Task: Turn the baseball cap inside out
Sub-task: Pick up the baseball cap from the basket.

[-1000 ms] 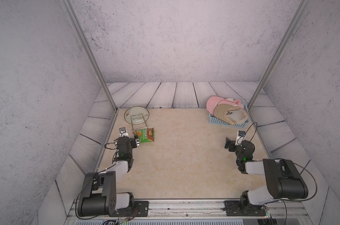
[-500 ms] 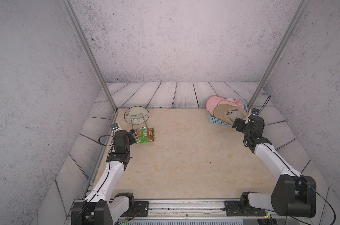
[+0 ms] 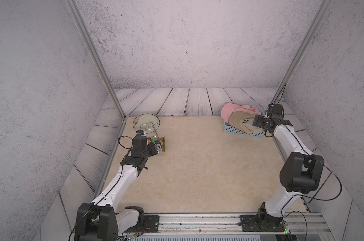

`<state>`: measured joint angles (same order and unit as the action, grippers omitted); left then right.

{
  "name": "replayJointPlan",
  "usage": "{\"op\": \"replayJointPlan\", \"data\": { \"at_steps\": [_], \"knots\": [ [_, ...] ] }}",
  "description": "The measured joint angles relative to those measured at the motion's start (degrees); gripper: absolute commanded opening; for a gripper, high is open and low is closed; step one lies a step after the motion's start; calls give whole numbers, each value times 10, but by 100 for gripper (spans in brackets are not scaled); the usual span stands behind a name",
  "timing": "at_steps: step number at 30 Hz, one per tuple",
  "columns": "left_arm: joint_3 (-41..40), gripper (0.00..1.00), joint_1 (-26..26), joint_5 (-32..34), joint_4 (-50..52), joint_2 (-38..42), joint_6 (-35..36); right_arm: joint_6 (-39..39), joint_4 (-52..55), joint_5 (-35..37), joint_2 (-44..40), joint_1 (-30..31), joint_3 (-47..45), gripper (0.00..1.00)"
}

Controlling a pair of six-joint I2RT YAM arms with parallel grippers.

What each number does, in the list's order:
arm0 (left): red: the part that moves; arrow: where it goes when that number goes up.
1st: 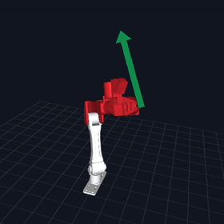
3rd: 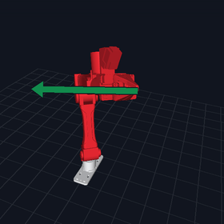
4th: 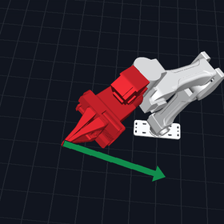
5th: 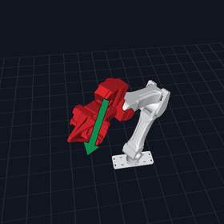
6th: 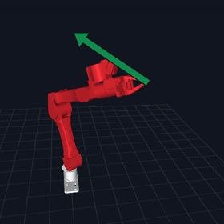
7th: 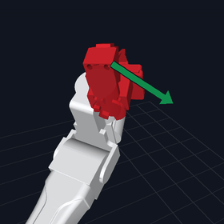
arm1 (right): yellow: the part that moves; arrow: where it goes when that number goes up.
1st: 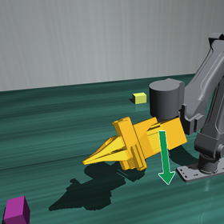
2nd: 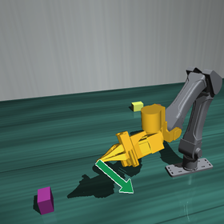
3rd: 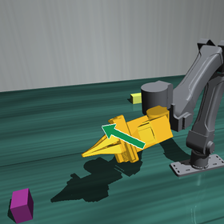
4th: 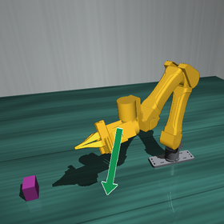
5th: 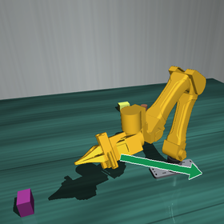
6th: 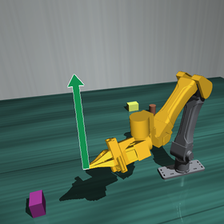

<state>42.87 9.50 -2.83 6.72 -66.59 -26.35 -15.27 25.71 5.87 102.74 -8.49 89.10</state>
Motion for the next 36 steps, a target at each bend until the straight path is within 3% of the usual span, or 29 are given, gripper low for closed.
{"op": "replayJointPlan", "data": {
  "at_steps": [7, 16, 19, 23, 36],
  "knots": [
    [9, 98, 0, -23, 4, -5, 7, -7, 57, -49, 89, -31, 72, 72],
    [9, 98, 0, -32, 5, -21, 6, -13, 60, -69, 129, -43, 106, 47],
    [10, 98, 0, -33, 5, -21, 6, -14, 66, -74, 148, -45, 123, 32],
    [12, 98, 0, -33, 5, -21, 6, -16, 77, -83, 156, -45, 135, 3],
    [14, 98, 0, -39, 4, -31, -1, -24, 78, -109, 143, -45, 138, 0]
  ]
}}
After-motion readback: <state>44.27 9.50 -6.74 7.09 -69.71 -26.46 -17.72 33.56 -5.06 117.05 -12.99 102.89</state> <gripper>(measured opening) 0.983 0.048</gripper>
